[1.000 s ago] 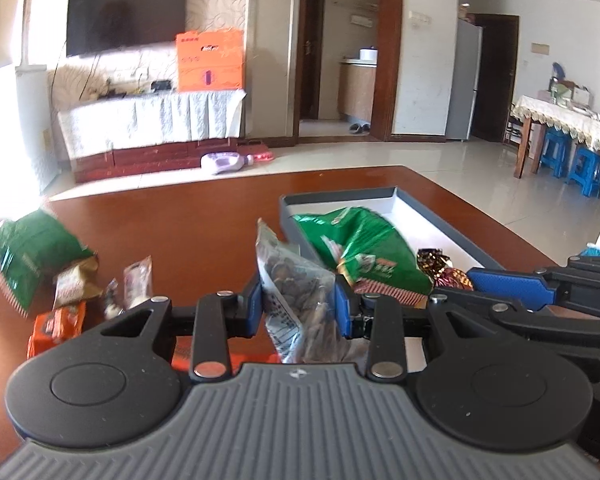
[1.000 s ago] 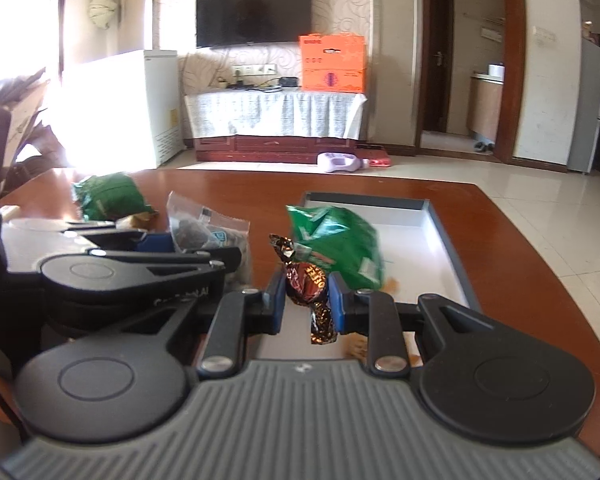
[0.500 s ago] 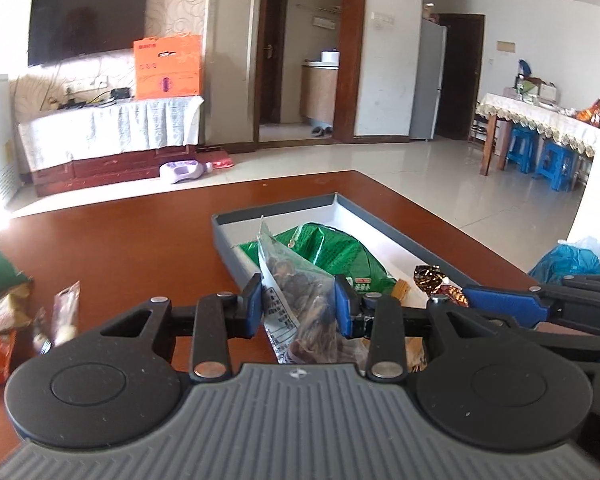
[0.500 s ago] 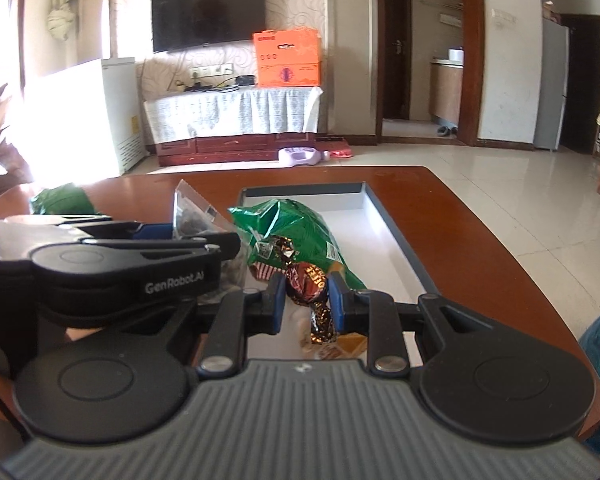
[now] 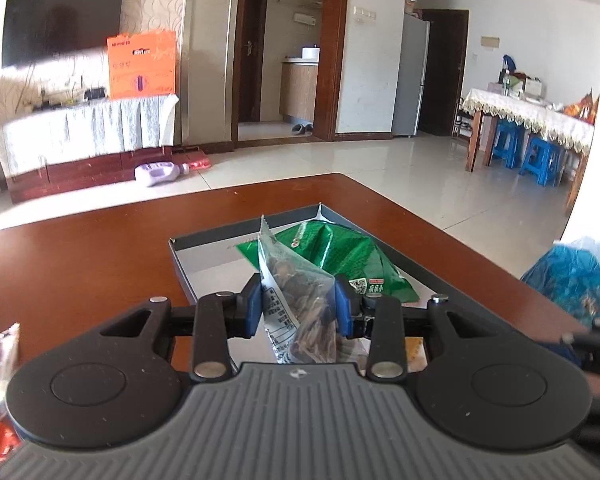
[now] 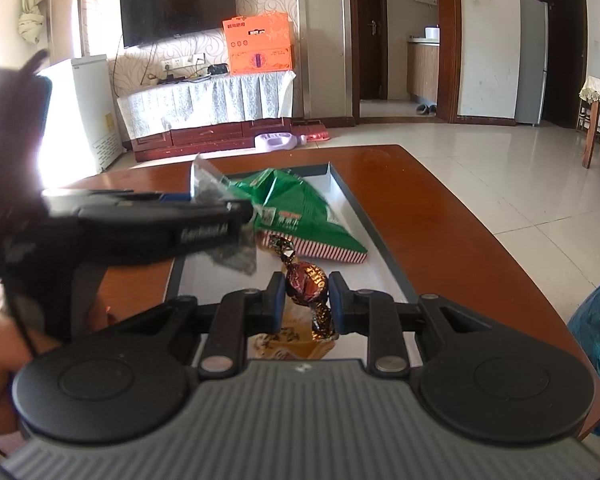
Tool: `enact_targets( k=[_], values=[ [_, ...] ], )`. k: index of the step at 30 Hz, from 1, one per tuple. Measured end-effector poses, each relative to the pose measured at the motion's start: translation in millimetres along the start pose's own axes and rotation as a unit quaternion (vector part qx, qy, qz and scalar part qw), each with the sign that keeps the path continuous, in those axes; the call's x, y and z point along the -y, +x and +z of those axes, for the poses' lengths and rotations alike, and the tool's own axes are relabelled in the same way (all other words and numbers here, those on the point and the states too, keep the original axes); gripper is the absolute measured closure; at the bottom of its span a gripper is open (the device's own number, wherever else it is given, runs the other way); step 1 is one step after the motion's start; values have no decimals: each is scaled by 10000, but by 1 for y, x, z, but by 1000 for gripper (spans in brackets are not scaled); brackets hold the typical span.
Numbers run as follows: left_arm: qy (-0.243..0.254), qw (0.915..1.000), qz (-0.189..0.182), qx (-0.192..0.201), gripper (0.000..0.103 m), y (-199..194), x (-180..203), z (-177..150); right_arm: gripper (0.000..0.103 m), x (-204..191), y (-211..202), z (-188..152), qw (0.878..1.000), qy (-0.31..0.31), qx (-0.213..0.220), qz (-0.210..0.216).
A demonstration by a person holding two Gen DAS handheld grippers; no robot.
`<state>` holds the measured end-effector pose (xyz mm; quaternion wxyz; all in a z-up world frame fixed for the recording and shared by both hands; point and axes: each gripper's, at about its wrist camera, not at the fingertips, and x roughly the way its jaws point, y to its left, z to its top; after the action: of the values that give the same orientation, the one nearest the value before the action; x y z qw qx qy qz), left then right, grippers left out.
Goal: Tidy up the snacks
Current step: 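Carry the nut bag and brown candy over the gray box, then open the left gripper to drop the nut bag while the right releases the candy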
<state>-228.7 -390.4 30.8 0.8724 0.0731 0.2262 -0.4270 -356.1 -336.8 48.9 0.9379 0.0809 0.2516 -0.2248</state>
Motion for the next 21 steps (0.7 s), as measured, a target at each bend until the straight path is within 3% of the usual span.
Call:
enact_targets(
  k=[11,21],
  values=[
    [71,9991,-90,-414,61,39,4,-12,77,-6,6,-2,9998,-64,-154,-52],
    [270,9989,20,-375,61,36,3,-26,77,-9,12,-3,9995,-147,-294,2]
  ],
)
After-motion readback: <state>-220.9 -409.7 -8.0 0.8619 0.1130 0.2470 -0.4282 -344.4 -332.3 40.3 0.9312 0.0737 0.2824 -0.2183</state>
